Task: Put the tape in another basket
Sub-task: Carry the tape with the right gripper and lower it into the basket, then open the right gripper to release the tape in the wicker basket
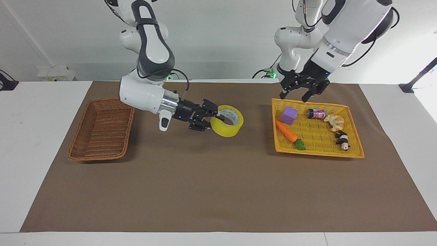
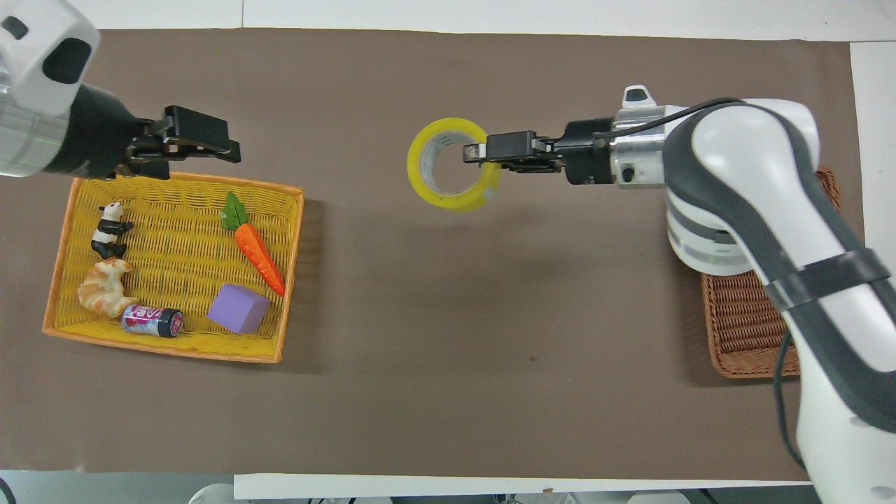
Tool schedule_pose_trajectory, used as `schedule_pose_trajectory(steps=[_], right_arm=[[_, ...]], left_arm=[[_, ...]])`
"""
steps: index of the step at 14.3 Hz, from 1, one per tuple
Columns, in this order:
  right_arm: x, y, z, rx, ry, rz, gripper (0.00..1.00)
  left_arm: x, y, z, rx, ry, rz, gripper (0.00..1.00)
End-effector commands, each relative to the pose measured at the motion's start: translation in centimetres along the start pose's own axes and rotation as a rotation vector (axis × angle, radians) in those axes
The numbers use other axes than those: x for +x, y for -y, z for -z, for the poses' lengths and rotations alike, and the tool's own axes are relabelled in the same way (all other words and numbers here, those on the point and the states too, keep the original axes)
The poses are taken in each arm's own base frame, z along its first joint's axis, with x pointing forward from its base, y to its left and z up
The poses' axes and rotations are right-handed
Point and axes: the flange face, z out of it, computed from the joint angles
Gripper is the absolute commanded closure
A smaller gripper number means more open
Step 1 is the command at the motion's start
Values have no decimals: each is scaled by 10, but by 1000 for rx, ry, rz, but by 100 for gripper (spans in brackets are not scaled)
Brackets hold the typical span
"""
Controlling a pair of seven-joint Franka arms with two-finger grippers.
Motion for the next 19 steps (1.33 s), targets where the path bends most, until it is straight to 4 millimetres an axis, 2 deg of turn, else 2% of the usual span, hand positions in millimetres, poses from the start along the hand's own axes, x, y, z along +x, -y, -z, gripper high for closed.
schedule_pose_trajectory(steps=[1, 3, 5, 7, 8, 10, 13, 16, 19], right_arm=[[-3, -35, 80, -20, 19, -18, 100], [-10, -73, 146, -88, 61, -43, 100], [-26, -106, 210, -126, 85, -66, 100], [-49, -136, 270, -165, 98, -69, 100], [-63, -153, 293, -189, 92, -87, 100], [-92, -181, 331, -234, 77, -109, 100], [-119, -215, 358, -248, 51, -131, 100], [-132, -249, 357, -318, 78, -51, 100], [-135, -278, 348, -333, 90, -5, 100]], left_arm=[[7, 46, 5, 91, 42, -77, 1], [10, 97, 17, 101, 63, -109, 1], [14, 131, 22, 155, 52, -120, 1], [14, 157, 21, 201, 38, -109, 0], [11, 172, 20, 209, 30, -80, 0], [7, 182, 21, 210, 39, -57, 0], [7, 182, 21, 210, 39, -57, 0], [7, 174, 19, 210, 40, -73, 0], [7, 173, 19, 210, 41, -74, 0]])
